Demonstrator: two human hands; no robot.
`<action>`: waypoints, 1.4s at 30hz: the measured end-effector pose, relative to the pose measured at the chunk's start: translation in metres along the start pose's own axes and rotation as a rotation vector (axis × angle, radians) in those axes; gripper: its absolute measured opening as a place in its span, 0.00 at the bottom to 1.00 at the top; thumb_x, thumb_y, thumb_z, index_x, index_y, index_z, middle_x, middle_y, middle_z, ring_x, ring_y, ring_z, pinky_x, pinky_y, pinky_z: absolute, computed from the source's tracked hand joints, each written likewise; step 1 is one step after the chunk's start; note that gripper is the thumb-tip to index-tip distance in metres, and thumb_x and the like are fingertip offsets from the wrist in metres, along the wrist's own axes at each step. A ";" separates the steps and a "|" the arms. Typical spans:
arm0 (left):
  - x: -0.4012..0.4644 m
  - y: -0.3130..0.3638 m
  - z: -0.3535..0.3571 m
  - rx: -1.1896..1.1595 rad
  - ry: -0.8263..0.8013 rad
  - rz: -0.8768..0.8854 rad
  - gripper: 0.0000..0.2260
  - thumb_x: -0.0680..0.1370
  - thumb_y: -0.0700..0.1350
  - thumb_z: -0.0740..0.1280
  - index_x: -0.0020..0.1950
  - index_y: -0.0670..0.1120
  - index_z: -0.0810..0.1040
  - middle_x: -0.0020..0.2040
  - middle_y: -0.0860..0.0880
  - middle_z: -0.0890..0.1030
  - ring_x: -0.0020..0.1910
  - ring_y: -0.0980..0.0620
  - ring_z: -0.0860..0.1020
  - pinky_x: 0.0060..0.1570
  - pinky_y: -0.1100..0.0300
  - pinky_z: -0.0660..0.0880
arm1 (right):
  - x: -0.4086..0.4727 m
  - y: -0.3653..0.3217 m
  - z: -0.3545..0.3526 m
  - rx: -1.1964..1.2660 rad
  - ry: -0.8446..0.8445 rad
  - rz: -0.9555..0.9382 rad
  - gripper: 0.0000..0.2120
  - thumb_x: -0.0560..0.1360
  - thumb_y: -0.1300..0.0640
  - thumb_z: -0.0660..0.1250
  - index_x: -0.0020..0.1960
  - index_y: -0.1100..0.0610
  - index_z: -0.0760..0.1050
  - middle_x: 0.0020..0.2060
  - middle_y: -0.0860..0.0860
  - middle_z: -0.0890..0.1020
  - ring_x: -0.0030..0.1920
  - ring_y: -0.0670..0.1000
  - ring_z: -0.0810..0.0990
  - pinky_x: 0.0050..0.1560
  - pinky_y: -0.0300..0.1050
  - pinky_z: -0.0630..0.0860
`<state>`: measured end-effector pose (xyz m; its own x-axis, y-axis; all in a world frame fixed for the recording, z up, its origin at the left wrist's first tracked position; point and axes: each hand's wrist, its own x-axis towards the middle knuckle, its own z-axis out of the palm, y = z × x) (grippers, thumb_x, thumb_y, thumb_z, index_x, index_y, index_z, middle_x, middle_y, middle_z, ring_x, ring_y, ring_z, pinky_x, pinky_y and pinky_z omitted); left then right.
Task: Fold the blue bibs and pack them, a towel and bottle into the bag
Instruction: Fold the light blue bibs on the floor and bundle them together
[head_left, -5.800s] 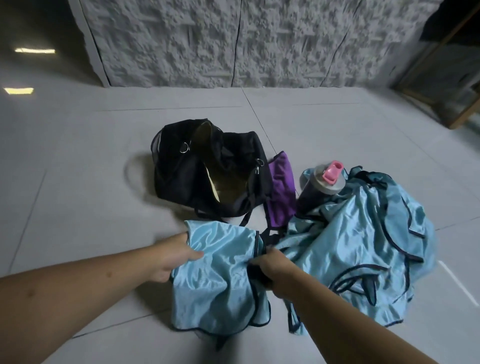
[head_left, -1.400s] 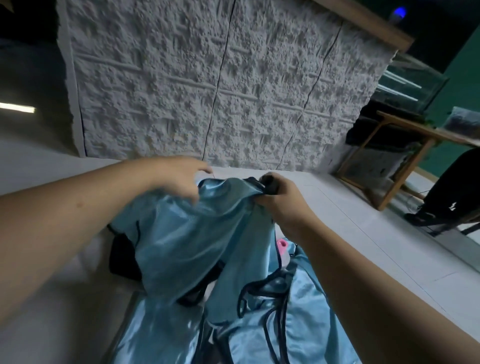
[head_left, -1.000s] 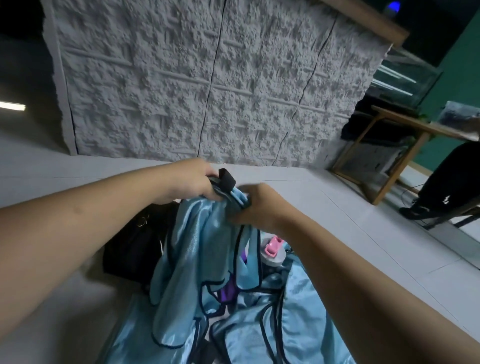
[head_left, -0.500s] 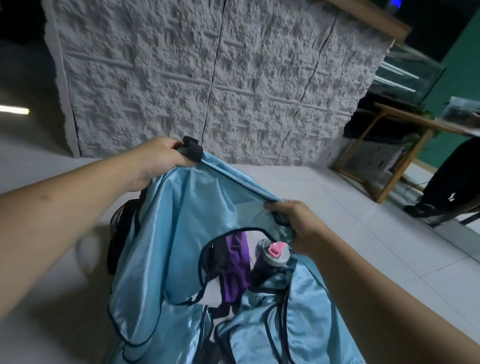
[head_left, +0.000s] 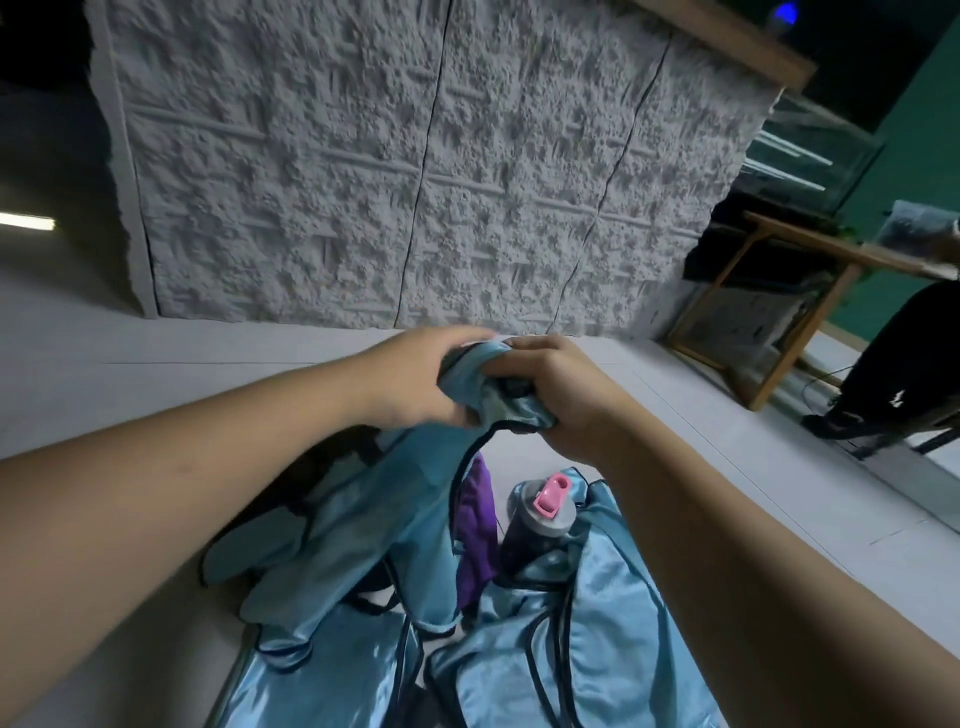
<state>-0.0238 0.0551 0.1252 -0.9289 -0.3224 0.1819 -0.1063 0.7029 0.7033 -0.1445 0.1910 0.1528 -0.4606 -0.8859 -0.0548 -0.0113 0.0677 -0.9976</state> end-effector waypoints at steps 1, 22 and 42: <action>0.003 0.002 0.005 -0.053 0.014 0.026 0.30 0.71 0.41 0.80 0.71 0.54 0.76 0.61 0.55 0.83 0.58 0.56 0.81 0.58 0.62 0.78 | 0.000 -0.001 0.003 -0.020 -0.025 0.013 0.06 0.76 0.73 0.65 0.43 0.66 0.78 0.32 0.60 0.80 0.28 0.54 0.80 0.25 0.41 0.76; -0.004 0.024 -0.040 -0.771 0.082 0.032 0.09 0.82 0.38 0.64 0.56 0.45 0.83 0.46 0.48 0.87 0.44 0.51 0.85 0.47 0.58 0.83 | 0.019 0.184 0.012 -0.209 -0.022 0.893 0.27 0.69 0.43 0.70 0.61 0.61 0.81 0.56 0.58 0.85 0.56 0.62 0.85 0.58 0.61 0.79; -0.012 -0.011 -0.067 -0.857 0.412 -0.096 0.06 0.81 0.41 0.67 0.56 0.45 0.82 0.44 0.48 0.87 0.41 0.51 0.85 0.44 0.56 0.80 | 0.004 0.059 -0.091 -0.183 0.665 0.403 0.10 0.77 0.52 0.62 0.49 0.60 0.74 0.46 0.60 0.79 0.44 0.61 0.83 0.47 0.52 0.79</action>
<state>0.0127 0.0085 0.1614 -0.7145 -0.6675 0.2095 0.2721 0.0107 0.9622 -0.2275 0.2328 0.0971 -0.8923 -0.3218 -0.3166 0.1502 0.4498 -0.8804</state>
